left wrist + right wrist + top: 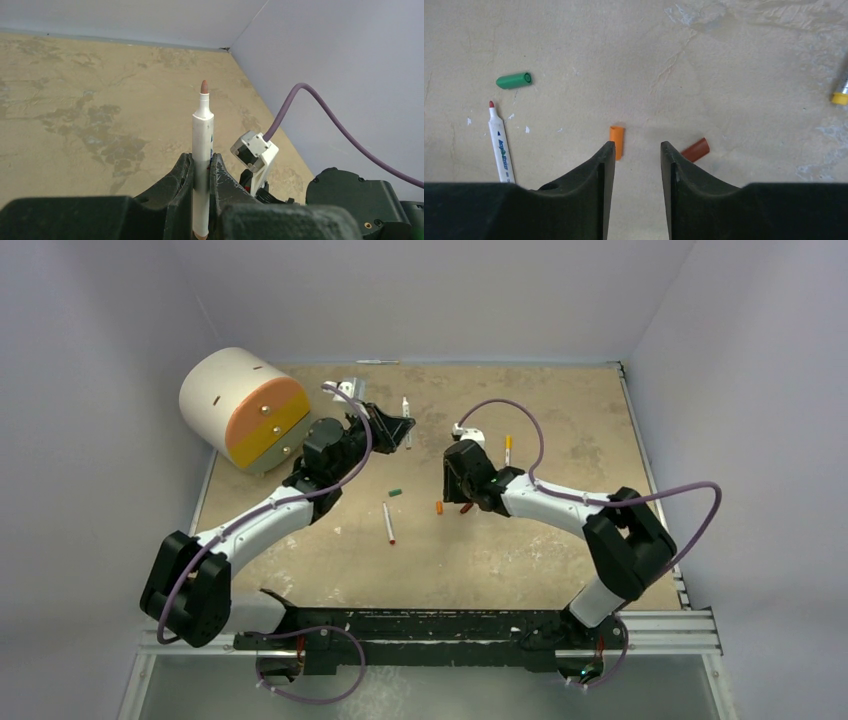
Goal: Insert the pens into the pen caps
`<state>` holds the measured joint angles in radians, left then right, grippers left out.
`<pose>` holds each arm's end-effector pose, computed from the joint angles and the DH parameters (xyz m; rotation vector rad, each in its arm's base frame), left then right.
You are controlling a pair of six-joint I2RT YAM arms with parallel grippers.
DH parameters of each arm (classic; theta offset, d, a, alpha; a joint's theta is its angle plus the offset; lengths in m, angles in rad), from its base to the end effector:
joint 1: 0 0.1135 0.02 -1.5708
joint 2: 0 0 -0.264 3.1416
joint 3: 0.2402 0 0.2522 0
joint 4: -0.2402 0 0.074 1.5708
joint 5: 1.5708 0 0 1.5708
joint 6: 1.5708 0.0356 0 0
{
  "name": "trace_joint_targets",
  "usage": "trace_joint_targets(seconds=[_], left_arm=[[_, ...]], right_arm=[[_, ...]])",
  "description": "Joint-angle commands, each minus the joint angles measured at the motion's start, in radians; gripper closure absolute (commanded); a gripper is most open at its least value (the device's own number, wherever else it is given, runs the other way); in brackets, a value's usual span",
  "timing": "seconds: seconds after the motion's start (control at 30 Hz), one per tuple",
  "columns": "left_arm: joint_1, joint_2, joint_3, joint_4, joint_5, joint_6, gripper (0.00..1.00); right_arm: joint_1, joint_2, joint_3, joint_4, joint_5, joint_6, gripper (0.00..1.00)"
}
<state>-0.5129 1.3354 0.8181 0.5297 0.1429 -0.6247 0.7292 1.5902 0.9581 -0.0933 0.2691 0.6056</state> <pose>0.2678 -0.1567 0.3026 0.0271 1.6487 -0.9960 0.2593 0.2190 0.2093 -0.0022 2.2958 0.3943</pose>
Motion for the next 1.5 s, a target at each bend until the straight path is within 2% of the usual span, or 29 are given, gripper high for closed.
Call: trace_joint_targets(seconds=[0.0, 0.13, 0.23, 0.3, 0.43, 0.5, 0.6, 0.7, 0.8, 0.9, 1.03, 1.1, 1.17, 1.2, 1.47], left_arm=[[-0.003, -0.039, -0.008, -0.015, -0.048, 0.042, 1.00], [-0.003, -0.033, -0.005, -0.021, -0.071, 0.041, 1.00], [-0.003, -0.022, -0.002, -0.024, -0.083, 0.035, 1.00], [-0.003, -0.017, -0.001, -0.026, -0.083, 0.032, 1.00], [-0.003, -0.024, 0.000, -0.031, -0.102, 0.021, 1.00], [-0.003, -0.038, 0.001, -0.046, -0.137, 0.015, 1.00], [0.014, -0.047, 0.045, -0.175, -0.224, -0.008, 1.00], [0.069, -0.060, 0.065, -0.242, -0.249, -0.063, 1.00], [0.122, -0.096, 0.055, -0.263, -0.234, -0.107, 1.00], [0.134, -0.120, 0.066, -0.315, -0.257, -0.096, 1.00], [0.144, -0.142, 0.075, -0.373, -0.297, -0.092, 1.00], [0.150, -0.148, 0.080, -0.389, -0.303, -0.091, 1.00], [0.156, -0.151, 0.086, -0.405, -0.307, -0.090, 1.00], [0.158, -0.152, 0.086, -0.408, -0.306, -0.090, 1.00], [0.163, -0.168, 0.082, -0.420, -0.308, -0.090, 1.00]], right_arm=[[0.016, 0.041, 0.056, 0.032, -0.019, -0.035, 0.64], [0.039, 0.058, 0.054, 0.040, -0.022, -0.037, 0.85], [0.052, 0.060, 0.054, 0.057, -0.034, -0.041, 0.93], [0.057, 0.063, 0.059, 0.064, -0.042, -0.042, 0.90], [0.065, 0.066, 0.060, 0.135, -0.087, -0.086, 0.71], [0.070, 0.068, 0.058, 0.225, -0.122, -0.142, 0.64], [0.070, 0.080, 0.045, 0.371, -0.152, -0.254, 0.44], [0.070, 0.108, 0.058, 0.466, -0.167, -0.348, 0.37], [0.070, 0.159, 0.093, 0.517, -0.201, -0.414, 0.38], [0.071, 0.234, 0.180, 0.436, -0.199, -0.412, 0.55], [0.099, 0.295, 0.238, 0.413, -0.195, -0.386, 0.63], [0.119, 0.319, 0.261, 0.416, -0.177, -0.383, 0.58], [0.138, 0.354, 0.304, 0.380, -0.147, -0.377, 0.44], [0.148, 0.372, 0.329, 0.352, -0.120, -0.369, 0.40], [0.172, 0.453, 0.419, 0.165, 0.036, -0.241, 0.37]])
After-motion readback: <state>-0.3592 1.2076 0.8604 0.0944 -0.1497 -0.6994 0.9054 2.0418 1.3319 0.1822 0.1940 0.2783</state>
